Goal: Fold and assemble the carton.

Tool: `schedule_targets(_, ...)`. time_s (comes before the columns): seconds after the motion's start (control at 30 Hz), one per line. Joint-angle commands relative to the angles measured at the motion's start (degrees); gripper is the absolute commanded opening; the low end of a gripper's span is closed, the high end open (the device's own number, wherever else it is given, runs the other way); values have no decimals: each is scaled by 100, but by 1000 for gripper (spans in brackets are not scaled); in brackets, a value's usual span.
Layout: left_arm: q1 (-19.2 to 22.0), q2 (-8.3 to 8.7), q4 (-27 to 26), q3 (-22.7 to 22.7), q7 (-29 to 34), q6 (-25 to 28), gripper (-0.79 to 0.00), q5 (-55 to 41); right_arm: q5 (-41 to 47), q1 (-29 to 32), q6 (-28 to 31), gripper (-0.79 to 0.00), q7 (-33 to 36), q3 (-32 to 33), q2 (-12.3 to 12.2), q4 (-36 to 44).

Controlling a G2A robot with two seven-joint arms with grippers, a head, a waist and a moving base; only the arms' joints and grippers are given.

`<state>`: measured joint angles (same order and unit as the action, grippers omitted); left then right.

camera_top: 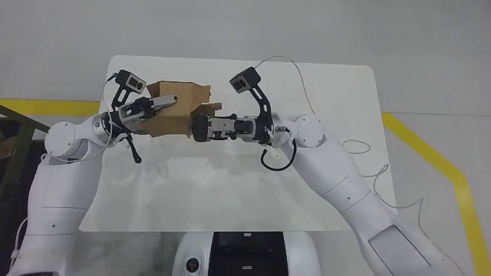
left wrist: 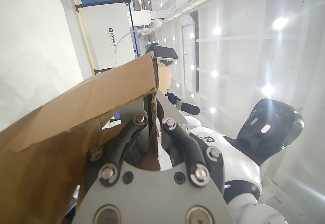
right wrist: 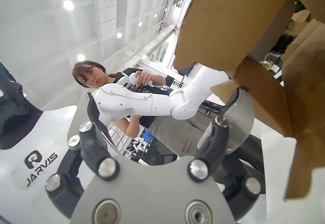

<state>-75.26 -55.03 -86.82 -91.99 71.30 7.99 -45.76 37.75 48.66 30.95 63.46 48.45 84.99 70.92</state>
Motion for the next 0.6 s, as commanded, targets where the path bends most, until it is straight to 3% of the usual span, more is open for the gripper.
schedule_targets(0.0, 25, 12, 64, -25, 114, -177, -785, -54, -47, 22, 11, 0, -14, 156, -38, -50)
schedule_targets(0.2, 82, 36, 237, -31, 446, -606, -785, -228, -129, 93, 24, 0, -97, 408, -99, 14)
schedule_targets(0.57, 95, 48, 158, 45, 496, -804, -785, -174, 31, 32, 71, 0, -64, 222, -15, -11)
